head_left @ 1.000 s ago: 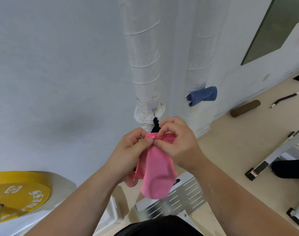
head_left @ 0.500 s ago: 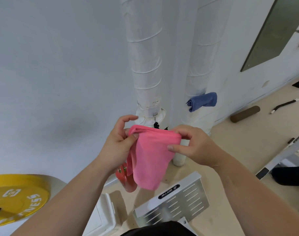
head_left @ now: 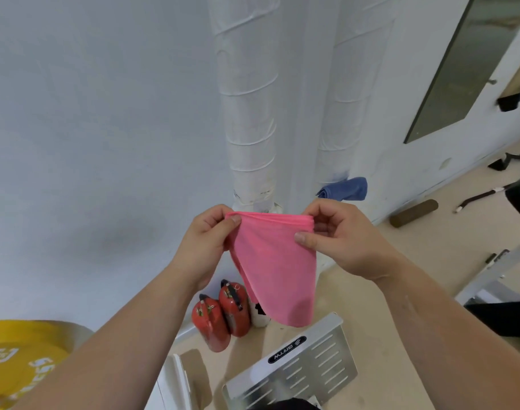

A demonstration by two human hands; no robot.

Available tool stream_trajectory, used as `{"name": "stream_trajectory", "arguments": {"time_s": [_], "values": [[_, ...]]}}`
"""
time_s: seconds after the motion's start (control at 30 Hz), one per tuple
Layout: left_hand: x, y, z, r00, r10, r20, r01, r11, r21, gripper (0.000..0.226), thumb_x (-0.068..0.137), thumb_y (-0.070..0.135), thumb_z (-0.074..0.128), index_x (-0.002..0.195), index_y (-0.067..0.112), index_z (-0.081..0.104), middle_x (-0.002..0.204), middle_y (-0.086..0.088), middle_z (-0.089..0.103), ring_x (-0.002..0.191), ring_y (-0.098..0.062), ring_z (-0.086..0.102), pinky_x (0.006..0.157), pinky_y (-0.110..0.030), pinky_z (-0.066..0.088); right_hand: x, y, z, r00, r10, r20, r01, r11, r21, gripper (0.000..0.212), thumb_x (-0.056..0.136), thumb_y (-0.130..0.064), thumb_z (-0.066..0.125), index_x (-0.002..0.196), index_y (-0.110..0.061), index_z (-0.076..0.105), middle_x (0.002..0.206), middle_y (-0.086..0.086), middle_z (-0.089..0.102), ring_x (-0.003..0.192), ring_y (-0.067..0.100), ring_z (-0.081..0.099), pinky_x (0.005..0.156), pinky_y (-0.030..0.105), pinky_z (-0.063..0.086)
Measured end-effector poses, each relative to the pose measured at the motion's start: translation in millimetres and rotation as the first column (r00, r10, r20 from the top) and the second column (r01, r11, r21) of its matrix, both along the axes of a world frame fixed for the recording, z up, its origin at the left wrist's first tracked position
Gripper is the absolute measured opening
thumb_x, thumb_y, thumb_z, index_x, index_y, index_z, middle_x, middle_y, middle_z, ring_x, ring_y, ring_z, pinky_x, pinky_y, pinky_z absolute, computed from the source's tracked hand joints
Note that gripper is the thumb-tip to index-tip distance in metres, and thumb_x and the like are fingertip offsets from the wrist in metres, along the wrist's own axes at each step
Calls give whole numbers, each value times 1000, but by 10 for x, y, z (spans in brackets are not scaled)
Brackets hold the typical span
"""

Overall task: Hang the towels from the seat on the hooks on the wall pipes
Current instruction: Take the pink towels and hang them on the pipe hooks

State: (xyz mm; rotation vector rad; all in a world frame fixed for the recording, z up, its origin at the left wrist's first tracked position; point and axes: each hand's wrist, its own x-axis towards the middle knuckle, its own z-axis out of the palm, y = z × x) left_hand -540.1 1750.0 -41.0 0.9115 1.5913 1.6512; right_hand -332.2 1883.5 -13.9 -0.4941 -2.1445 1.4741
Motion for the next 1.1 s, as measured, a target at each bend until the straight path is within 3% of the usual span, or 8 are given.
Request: {"name": "stream_trajectory", "arguments": {"time_s": [0.13, 0.27, 0.43, 0.57, 0.73, 0.87, 0.97, 1.1], "values": [[-35, 34, -60, 999, 38, -10, -38, 999, -31, 38, 97, 3, 51, 64, 20, 47, 58, 2, 34, 54, -11, 29, 52, -28, 24, -24, -42, -48, 997, -64, 48, 61, 996, 65, 21, 86, 1, 74, 87, -16, 62, 74, -7, 57, 69, 8, 53, 71, 27, 52], [-29, -7, -20, 996, 27, -85, -31, 998, -50, 31, 88, -17, 48, 87, 14, 52, 58, -1, 53, 53, -13, 43, 52, -26, 35, -32, -77, -119, 983, -181, -1, 181, 983, -8, 42, 88, 0, 70, 108, -34, 58, 78, 0, 66, 74, 16, 55, 83, 39, 52], [-68, -15, 150, 912, -327, -247, 264, 930, -257, 70, 68, -2, 60, 127, 36, 55, 81, -8, 69, 68, -22, 65, 66, -36, 53, -99, -211, -194, 988, -146, -51, 139, 983, -123, 46, 92, 5, 62, 121, -30, 56, 90, 9, 72, 86, 14, 67, 90, 36, 52], [51, 97, 279, 752, -538, -382, 416, 836, -358, 80, 85, 9, 77, 140, 56, 43, 105, -3, 69, 87, -29, 70, 78, -40, 58, -137, -250, -214, 993, -98, -68, 87, 985, -151, 43, 95, 2, 61, 119, -32, 54, 94, 7, 72, 89, 18, 72, 86, 35, 55], [180, 204, 294, 808, -429, -404, 378, 903, -203, 64, 93, -6, 58, 131, 46, 55, 93, -4, 68, 73, -19, 61, 68, -30, 51, -45, -141, -333, 982, -163, -95, 126, 941, -315, 45, 90, -7, 73, 115, -26, 41, 98, 16, 74, 90, 26, 72, 83, 39, 58], [225, 258, 322, 808, -386, -446, 331, 922, -200, 38, 92, -13, 53, 86, 18, 75, 90, 5, 72, 83, -11, 64, 77, -26, 48, 47, -110, -706, 998, 10, 59, 11, 942, -335, 65, 80, 3, 80, 121, -18, 34, 104, 31, 68, 88, 25, 67, 77, 41, 59], [162, 295, 368, 758, -391, -522, 283, 918, -277, 46, 88, -16, 46, 77, 15, 79, 97, -2, 70, 93, -16, 65, 83, -25, 48, 61, -191, -1026, 979, 134, 152, -89, 959, -271, 91, 79, 2, 81, 147, -29, 29, 128, 8, 65, 115, 13, 66, 93, 34, 57], [-79, 315, 311, 594, -382, -708, 150, 917, -369, 53, 86, -15, 44, 87, 24, 79, 102, 2, 62, 94, -5, 59, 82, -10, 42, 79, -227, -1245, 983, 125, 137, -109, 987, -120, 98, 88, 0, 70, 155, -41, 10, 156, -27, 24, 134, -19, 34, 112, 13, 34]]}}
